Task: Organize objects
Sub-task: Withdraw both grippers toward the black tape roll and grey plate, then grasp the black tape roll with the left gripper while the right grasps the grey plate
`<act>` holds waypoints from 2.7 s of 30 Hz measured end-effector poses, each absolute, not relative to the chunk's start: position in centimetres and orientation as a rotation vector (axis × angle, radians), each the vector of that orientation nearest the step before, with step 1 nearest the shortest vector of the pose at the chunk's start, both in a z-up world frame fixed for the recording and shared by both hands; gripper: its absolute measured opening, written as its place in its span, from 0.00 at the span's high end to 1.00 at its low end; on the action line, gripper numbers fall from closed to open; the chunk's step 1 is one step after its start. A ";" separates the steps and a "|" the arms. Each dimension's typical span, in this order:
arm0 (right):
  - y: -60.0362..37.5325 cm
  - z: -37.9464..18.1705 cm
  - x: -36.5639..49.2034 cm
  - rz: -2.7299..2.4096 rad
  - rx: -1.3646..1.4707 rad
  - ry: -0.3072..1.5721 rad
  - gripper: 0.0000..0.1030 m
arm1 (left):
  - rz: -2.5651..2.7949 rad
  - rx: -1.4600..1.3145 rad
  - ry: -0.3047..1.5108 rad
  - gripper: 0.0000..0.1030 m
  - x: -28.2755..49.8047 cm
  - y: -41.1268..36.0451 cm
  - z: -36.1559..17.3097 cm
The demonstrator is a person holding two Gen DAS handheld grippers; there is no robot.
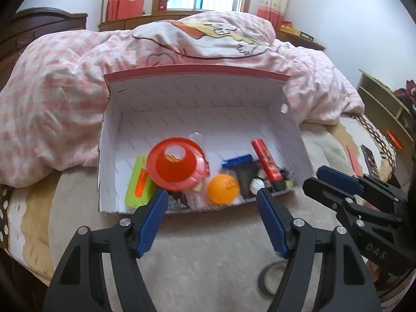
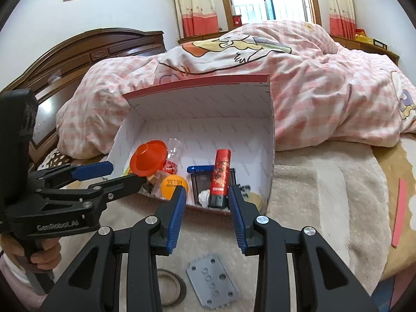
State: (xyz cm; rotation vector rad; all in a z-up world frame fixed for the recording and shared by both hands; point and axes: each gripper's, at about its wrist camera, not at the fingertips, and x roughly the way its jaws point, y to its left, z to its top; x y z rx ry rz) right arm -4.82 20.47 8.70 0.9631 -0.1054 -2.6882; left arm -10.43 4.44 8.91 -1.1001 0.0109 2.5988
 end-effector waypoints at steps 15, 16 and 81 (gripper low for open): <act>21.6 6.7 -0.7 -2.700 1.045 -0.097 0.66 | 2.422 -1.133 0.111 0.31 -3.8 7.4 5.6; 21.7 6.5 -0.6 -2.702 1.054 -0.096 0.66 | 2.406 -1.132 0.124 0.31 -3.3 7.7 5.3; 19.1 1.5 -1.0 -2.598 1.253 0.175 0.52 | 2.521 -1.252 0.115 0.53 -5.0 4.9 1.6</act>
